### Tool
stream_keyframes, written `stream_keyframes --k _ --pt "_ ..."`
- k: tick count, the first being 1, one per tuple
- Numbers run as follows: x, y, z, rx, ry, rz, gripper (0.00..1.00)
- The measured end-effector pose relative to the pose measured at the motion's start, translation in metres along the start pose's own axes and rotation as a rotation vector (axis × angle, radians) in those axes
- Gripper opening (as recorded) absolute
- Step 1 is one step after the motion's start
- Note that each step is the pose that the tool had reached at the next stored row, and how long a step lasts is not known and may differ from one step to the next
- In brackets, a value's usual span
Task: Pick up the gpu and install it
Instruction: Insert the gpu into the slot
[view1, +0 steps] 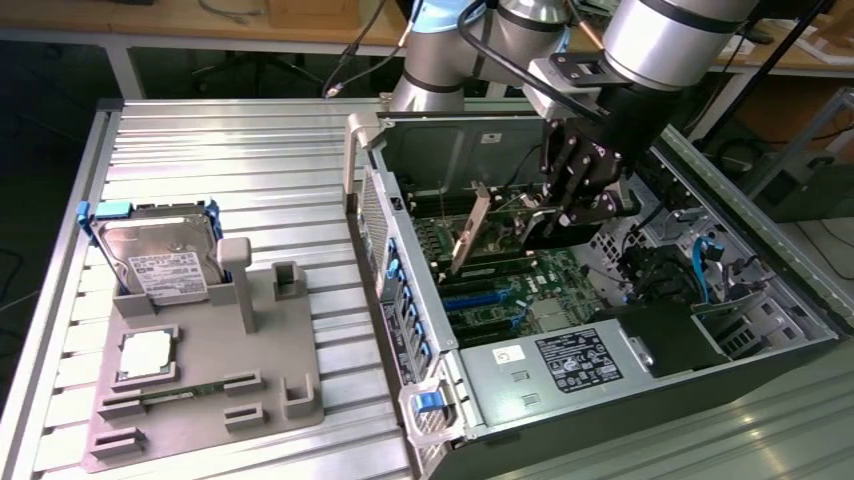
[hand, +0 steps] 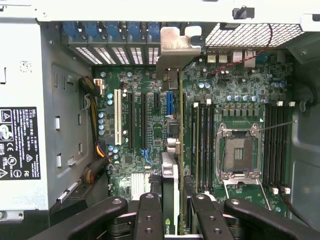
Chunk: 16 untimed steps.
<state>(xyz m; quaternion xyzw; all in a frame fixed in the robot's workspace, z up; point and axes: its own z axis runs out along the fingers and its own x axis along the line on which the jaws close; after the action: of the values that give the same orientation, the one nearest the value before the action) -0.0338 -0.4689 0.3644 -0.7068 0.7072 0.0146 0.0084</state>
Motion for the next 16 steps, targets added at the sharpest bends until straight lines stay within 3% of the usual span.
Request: stream_keyframes --k 16 --pt "-0.0001 -0.0002 0.0014 -0.0002 0.0003 -0.007 0.27"
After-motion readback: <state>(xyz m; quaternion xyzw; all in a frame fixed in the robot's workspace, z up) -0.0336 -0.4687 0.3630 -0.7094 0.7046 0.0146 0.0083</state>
